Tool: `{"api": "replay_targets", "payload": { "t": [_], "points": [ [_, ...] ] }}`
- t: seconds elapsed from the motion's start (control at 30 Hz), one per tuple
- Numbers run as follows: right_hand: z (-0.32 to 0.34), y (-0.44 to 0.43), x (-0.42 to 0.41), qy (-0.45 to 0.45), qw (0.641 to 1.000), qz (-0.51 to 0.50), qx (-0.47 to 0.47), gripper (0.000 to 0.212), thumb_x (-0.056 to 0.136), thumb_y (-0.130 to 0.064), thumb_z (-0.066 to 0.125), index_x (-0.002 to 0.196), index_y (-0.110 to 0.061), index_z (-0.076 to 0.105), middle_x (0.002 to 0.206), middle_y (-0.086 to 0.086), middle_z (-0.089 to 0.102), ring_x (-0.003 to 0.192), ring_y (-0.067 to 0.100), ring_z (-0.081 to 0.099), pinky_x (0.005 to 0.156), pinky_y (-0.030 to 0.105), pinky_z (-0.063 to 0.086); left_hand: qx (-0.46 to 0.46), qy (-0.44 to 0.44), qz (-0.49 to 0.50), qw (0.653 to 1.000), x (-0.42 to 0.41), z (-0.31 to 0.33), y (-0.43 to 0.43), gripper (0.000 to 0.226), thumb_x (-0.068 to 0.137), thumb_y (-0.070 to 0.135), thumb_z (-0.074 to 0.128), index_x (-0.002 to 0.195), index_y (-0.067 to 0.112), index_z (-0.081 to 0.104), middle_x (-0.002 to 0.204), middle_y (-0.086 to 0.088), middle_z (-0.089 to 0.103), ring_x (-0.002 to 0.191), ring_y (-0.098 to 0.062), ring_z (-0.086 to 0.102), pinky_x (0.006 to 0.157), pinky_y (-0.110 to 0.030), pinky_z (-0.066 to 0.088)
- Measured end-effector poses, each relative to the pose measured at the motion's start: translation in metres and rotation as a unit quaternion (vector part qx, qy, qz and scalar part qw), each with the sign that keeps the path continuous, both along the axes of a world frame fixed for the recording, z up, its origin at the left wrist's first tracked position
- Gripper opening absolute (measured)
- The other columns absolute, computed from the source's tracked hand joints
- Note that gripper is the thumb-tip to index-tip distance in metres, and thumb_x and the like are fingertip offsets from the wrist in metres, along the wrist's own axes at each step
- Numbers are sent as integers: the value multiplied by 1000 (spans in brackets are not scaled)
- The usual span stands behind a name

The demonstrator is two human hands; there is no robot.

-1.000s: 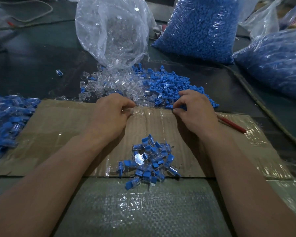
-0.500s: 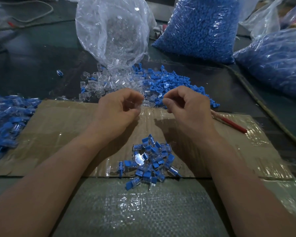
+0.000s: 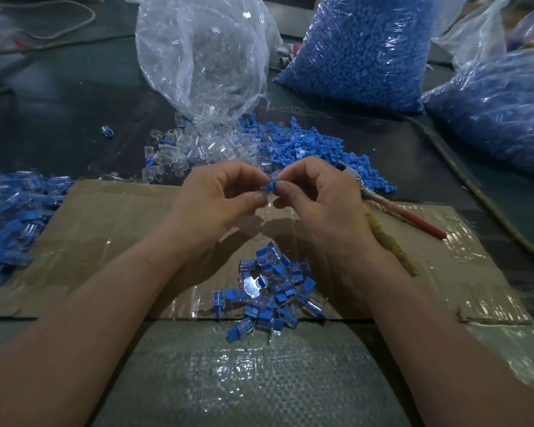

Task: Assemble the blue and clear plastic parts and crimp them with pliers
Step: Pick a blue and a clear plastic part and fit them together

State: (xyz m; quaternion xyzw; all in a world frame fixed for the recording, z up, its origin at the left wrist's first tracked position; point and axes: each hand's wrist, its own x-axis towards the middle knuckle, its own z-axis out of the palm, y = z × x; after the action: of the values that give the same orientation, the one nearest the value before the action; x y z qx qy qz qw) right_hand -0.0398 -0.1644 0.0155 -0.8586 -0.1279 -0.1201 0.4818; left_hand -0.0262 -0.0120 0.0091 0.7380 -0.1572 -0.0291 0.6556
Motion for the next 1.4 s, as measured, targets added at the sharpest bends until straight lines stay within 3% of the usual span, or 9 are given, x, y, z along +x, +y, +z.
{"api": "replay_targets", "payload": {
  "t": [0.1, 0.43, 0.63, 0.73, 0.9, 1.03, 1.2, 1.3, 1.4],
  "points": [
    [-1, 1, -1, 12, 1000, 0, 4, 21, 85, -13, 63, 76, -30, 56, 73, -3, 64, 69, 12, 64, 68, 38, 55, -4, 2, 11, 1000, 0, 0, 0, 20, 77, -4, 63, 83, 15, 62, 77, -1, 68, 69, -7, 65, 66, -18, 55],
    [2, 0, -3, 51, 999, -2, 3, 18, 84, -13, 64, 73, -25, 58, 71, -1, 65, 67, 15, 65, 65, 37, 56, -16, 15, 22, 1000, -2, 2, 1, 18, 74, -3, 64, 81, 13, 66, 69, 3, 69, 66, -7, 66, 65, -16, 54],
    [2, 0, -3, 50, 999, -4, -6, 17, 85, -16, 63, 71, -22, 56, 69, 2, 66, 67, 20, 65, 66, 45, 55, -21, 21, 17, 999, -2, 2, 1, 16, 69, 3, 65, 80, 14, 66, 73, -3, 69, 67, -12, 68, 66, -23, 57],
    [1, 0, -3, 43, 999, 10, -9, 16, 84, -18, 65, 72, -24, 56, 72, 1, 65, 70, 19, 64, 67, 40, 55, -37, 31, 17, 999, 0, 1, 3, 18, 65, 10, 64, 82, 14, 66, 72, 0, 71, 67, -11, 68, 65, -20, 56],
    [1, -1, -2, 4, 1000, 24, 9, 18, 78, -19, 70, 79, -32, 57, 77, -13, 62, 74, 0, 60, 66, 14, 50, -86, 59, 1, 995, 1, 1, 3, 19, 60, 11, 63, 79, 8, 61, 65, 2, 69, 61, -8, 66, 61, -17, 54],
    [-2, -1, -1, 20, 996, 53, 69, 24, 79, -14, 68, 90, -35, 64, 81, -18, 66, 81, -1, 65, 72, 17, 53, -108, 81, -10, 991, 2, 0, 5, 16, 63, 9, 62, 79, 6, 62, 65, -3, 69, 60, -10, 66, 60, -16, 54],
    [-5, 3, -2, -8, 993, 62, 102, 33, 78, -8, 65, 110, -18, 59, 83, -17, 65, 77, -2, 65, 72, 13, 51, -133, 92, -10, 987, 3, 0, 4, 12, 64, 5, 63, 76, 5, 62, 64, -3, 68, 59, -11, 66, 57, -15, 52],
    [-6, 2, -2, -28, 995, 49, 86, 35, 78, -9, 66, 112, -16, 57, 90, -10, 66, 83, 0, 65, 77, 17, 53, -155, 112, -21, 981, 5, 1, 6, 9, 70, -4, 59, 74, 2, 63, 63, -8, 67, 58, -15, 66, 55, -17, 52],
    [-7, 1, -1, -45, 997, 40, 54, 33, 79, -10, 66, 112, -10, 61, 95, -7, 64, 91, 2, 63, 82, 18, 52, -152, 117, -32, 981, 4, 1, 6, 10, 65, 5, 64, 75, 4, 65, 66, -10, 69, 60, -18, 67, 54, -18, 53]
  ]
}}
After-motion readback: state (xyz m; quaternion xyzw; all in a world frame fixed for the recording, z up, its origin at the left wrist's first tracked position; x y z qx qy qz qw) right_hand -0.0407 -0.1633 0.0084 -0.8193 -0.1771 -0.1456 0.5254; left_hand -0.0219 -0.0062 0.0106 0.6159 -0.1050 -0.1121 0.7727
